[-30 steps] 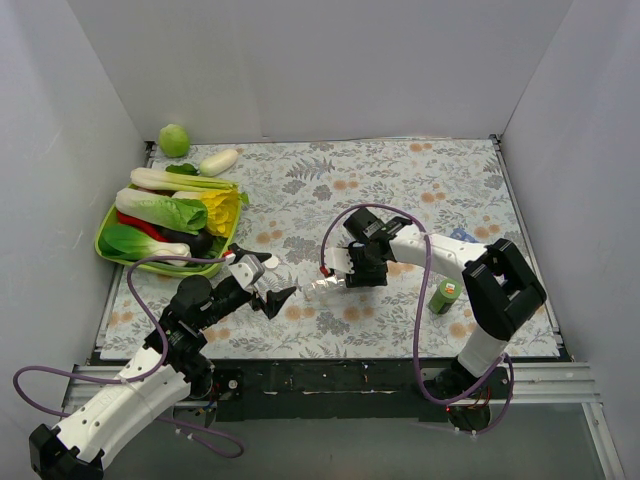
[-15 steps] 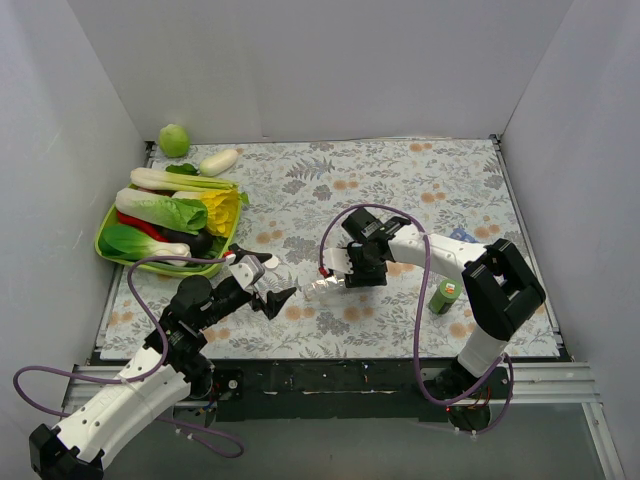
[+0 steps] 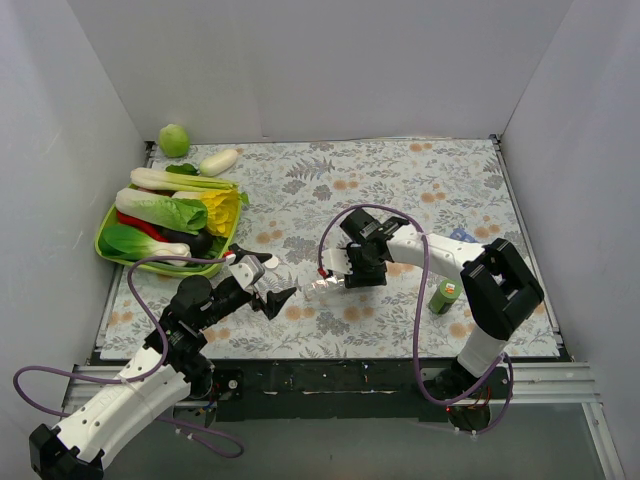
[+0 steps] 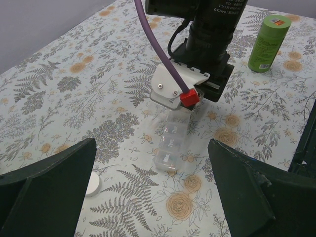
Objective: Sort the pills into containers
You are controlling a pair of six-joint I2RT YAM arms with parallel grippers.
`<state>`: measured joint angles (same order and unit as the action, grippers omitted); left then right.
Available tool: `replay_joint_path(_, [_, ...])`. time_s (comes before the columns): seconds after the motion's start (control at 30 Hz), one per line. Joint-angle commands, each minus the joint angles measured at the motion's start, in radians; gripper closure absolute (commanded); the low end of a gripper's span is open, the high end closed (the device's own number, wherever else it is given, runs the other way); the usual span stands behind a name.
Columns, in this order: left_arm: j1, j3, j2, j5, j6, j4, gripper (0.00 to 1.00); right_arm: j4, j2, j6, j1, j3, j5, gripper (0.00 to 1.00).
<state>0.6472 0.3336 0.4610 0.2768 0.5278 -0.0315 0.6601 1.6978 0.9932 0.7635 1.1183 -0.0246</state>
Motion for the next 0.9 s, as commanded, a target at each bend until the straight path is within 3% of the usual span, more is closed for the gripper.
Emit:
replay_joint_path(0.0, [-0.003, -0.007, -0.008, 0.013, -0.012, -0.021, 0.02, 0.036, 0.011, 0.002, 0.01, 0.051, 0.014, 0.97])
replay_joint_path(0.87, [-0.001, -0.008, -0.01, 0.021, -0.015, -0.021, 0.02, 0.062, 0.028, -0.004, 0.03, 0.069, 0.055, 0.97])
